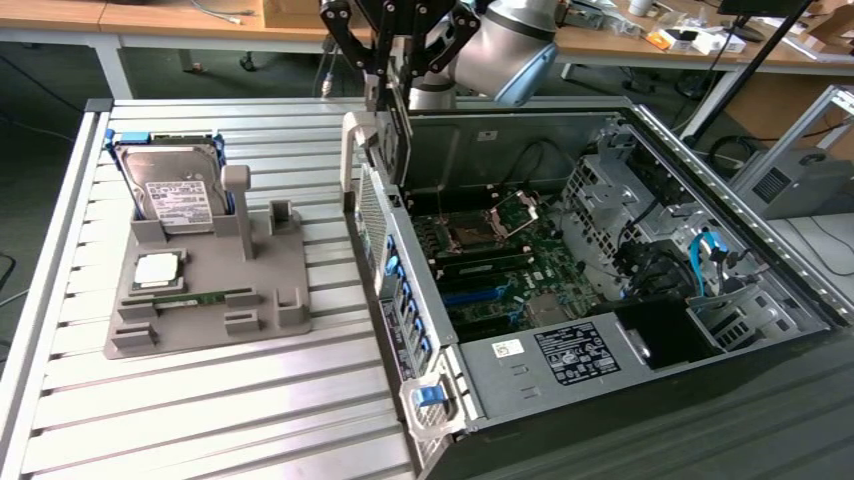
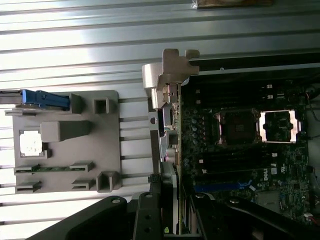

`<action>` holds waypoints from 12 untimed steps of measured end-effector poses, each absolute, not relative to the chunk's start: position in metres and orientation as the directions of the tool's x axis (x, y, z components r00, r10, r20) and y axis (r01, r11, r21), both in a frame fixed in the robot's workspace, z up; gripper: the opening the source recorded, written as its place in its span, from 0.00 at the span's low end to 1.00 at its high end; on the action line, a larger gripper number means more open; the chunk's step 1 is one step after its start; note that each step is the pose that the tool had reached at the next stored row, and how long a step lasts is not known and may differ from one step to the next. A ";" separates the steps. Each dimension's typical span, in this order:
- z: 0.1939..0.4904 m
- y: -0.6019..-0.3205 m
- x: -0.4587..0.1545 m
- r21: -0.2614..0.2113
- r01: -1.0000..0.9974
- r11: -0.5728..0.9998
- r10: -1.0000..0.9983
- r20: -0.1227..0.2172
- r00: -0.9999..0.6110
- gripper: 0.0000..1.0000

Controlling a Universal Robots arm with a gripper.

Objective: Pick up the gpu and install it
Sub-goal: 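Pick up the gpu and move the gpu toward the slot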

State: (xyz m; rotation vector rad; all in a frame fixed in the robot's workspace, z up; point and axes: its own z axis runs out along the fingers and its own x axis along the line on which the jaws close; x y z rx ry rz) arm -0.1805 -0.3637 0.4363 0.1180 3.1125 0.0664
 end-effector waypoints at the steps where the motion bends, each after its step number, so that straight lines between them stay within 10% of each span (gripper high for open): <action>1: 0.436 -0.364 -0.180 0.044 0.075 0.996 0.076 -0.024 -0.997 0.27; 12: 0.436 -0.364 -0.174 0.044 0.075 0.996 0.076 -0.025 -0.997 0.27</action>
